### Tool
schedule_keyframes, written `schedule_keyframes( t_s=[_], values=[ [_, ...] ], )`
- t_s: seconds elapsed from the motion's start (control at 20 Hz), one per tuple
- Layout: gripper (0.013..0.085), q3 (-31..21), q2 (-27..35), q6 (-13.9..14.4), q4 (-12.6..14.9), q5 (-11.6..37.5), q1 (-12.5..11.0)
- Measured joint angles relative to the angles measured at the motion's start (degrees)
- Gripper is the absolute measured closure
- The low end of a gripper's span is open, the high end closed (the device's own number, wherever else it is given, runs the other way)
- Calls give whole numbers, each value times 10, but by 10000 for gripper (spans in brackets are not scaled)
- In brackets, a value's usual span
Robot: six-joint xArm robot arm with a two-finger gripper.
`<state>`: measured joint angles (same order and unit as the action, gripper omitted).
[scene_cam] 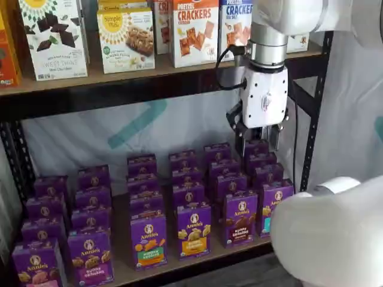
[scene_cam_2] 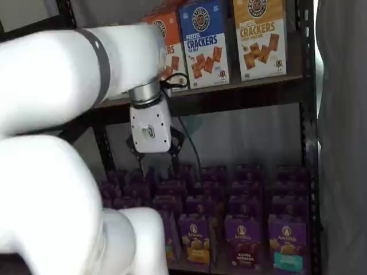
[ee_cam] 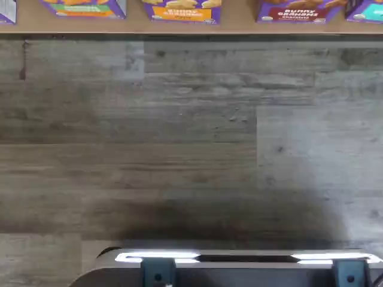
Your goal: Pick up the purple box with a brown patch in the center, on the bottom shelf, the fifth box from the left
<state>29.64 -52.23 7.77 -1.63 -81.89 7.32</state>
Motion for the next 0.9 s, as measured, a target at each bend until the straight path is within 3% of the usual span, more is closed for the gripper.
schedule_keyframes(
  t_s=[0.2, 0.4, 0.9],
  values=[
    [130, 5, 7, -10, -14, -10, -9],
    [130, -2, 8, -6, -1, 0, -5],
    [130, -66, 42, -37, -7, 107, -33]
  ],
)
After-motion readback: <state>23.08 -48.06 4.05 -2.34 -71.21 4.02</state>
